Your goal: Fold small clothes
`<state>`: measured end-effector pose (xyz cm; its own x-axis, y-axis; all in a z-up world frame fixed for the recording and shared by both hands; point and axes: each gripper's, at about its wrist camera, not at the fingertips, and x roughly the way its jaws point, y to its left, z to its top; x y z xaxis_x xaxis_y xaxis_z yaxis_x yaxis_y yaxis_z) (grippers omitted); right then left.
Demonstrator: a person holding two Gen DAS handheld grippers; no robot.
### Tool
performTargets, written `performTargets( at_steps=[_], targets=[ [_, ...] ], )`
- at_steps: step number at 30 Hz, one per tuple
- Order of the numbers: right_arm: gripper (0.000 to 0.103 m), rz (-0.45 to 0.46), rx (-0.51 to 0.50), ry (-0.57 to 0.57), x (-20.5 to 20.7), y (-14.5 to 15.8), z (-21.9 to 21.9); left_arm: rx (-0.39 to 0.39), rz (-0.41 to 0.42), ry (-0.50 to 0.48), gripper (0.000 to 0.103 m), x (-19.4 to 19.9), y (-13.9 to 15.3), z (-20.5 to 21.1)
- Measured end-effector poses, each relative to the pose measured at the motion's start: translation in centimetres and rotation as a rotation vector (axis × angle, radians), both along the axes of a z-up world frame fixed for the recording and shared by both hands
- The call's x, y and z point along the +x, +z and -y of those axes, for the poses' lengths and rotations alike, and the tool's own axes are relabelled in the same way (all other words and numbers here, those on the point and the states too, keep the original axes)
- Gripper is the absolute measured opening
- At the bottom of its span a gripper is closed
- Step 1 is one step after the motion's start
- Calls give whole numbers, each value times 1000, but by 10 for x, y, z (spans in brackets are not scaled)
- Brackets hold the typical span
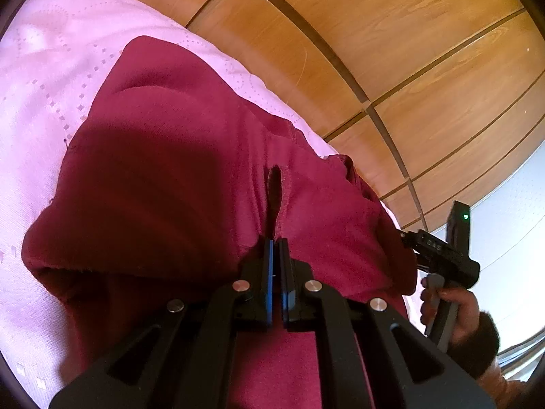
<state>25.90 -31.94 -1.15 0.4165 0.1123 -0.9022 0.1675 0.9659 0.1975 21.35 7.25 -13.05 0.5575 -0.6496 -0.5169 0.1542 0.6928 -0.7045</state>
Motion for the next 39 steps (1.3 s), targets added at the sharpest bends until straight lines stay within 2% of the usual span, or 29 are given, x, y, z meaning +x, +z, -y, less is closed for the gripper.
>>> performTargets(
  at_steps=[2,6,8,9,12,13,15,16,19,22,23,24,25,27,28,29,32,34,36,39],
  targets=[
    [75,35,-6,6,-4,14,-5,0,0,1,3,0,0,0],
    [75,9,-153,62,13,19,-19,0,0,2,3,1,0,2],
    [54,-32,-158,62,26,5,-19,1,0,2,3,1,0,2],
    [37,-56,-154,37,28,-4,-15,1,0,2,3,1,0,2],
    [26,-18,-96,-42,27,-5,2,1,0,1,3,1,0,2],
    [23,21,-84,-90,25,1,13,0,0,1,4,1,0,2],
    [16,77,-84,-171,24,11,31,1,-2,-4,4,1,-1,2],
    [10,100,-98,-215,25,15,41,7,-5,-1,0,1,-1,2],
    [9,121,-189,-295,33,13,67,7,-12,2,0,3,-3,2],
    [9,97,-77,-288,35,-8,93,10,-14,2,0,3,-4,2],
    [10,113,-46,-293,31,-9,97,8,-15,3,0,3,-4,2],
    [19,132,-22,-302,25,-8,100,5,-17,4,0,4,-4,2],
    [50,152,-7,-336,15,-4,106,3,-19,4,0,4,-4,2],
    [84,209,8,-416,-5,8,113,-1,-21,3,0,5,-5,2],
    [84,279,23,-460,-22,18,118,-1,-20,3,0,5,-4,3],
    [84,307,36,-471,-33,24,119,0,-19,4,0,5,-4,2],
    [84,315,73,-446,-57,32,113,32,-31,8,5,5,5,6],
    [84,313,80,-426,-72,34,105,79,30,5,21,-3,32,15],
    [84,296,79,-399,-83,30,95,110,81,-19,25,-8,55,30],
    [84,293,103,-382,-101,22,84,181,41,-62,35,7,69,59]
  ],
)
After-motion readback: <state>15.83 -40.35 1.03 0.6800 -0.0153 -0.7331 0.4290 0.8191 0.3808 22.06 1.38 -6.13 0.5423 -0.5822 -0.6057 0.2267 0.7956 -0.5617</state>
